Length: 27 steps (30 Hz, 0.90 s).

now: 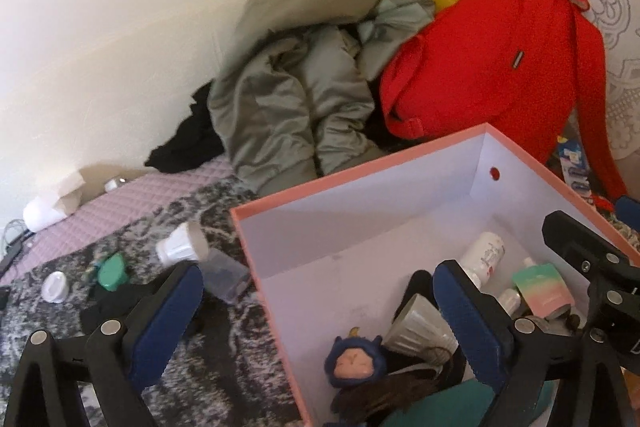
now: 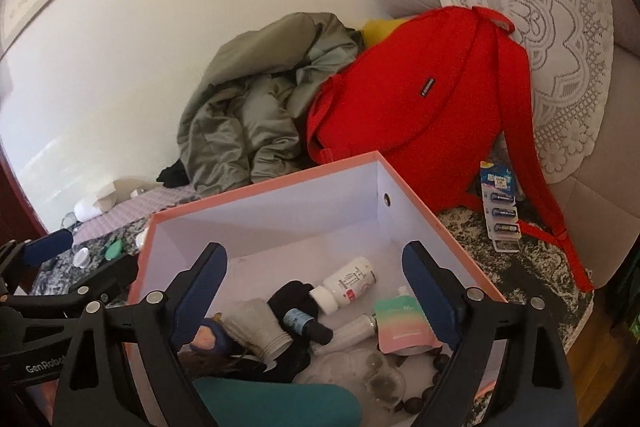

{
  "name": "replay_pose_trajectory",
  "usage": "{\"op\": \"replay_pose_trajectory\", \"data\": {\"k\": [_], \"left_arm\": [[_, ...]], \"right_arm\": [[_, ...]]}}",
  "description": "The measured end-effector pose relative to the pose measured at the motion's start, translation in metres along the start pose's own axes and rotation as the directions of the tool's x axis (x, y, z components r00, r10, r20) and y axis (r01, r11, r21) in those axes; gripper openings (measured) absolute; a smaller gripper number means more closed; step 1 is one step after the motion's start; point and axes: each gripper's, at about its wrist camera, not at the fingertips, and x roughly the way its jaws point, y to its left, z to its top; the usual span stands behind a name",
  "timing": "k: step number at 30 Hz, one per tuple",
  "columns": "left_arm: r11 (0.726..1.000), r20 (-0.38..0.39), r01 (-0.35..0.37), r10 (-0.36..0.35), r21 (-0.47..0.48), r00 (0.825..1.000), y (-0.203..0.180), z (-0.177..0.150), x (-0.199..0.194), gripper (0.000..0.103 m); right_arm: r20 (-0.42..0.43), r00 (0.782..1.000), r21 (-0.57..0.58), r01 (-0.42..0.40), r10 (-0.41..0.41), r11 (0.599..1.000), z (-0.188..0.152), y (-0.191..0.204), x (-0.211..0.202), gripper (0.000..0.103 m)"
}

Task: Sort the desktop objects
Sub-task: 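Grasp the black glove with the left tool while the right grasps the white ribbed cup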

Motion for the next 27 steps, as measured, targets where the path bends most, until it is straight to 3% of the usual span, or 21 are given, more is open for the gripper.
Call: {"op": "replay_pose_trajectory", "data": {"k": [9,14,18,25,27], "left_arm": [[0.994,0.010,-0.078,0.079,-0.077,0.997,0.054,-0.026,-0.061,0.097],[0.976,-0.037,-0.151,0.147,-0.155,0.989,0.111,-0.059,-0.083,0.097],[0.946,-0.087,-0.217,0.202,-0.241,0.976,0.169,-0.090,-0.092,0.097],[0.895,-0.105,-0.212,0.185,-0.391,0.977,0.245,-0.125,-0.092,0.097],[0.899,-0.112,-0.185,0.153,-0.398,0.982,0.252,-0.127,-0.074,0.097]], "right_arm": [[0.045,0.996,-0.074,-0.077,0.081,0.994,0.000,0.049,-0.058,0.096],[0.044,0.990,-0.100,-0.133,0.138,0.986,-0.007,0.084,-0.075,0.097],[0.016,0.985,-0.140,-0.170,0.174,0.975,-0.014,0.125,-0.070,0.097],[-0.036,0.972,-0.207,-0.236,0.233,0.949,-0.025,0.197,-0.062,0.099],[-0.056,0.969,-0.227,-0.248,0.242,0.942,-0.029,0.219,-0.055,0.099]]}}
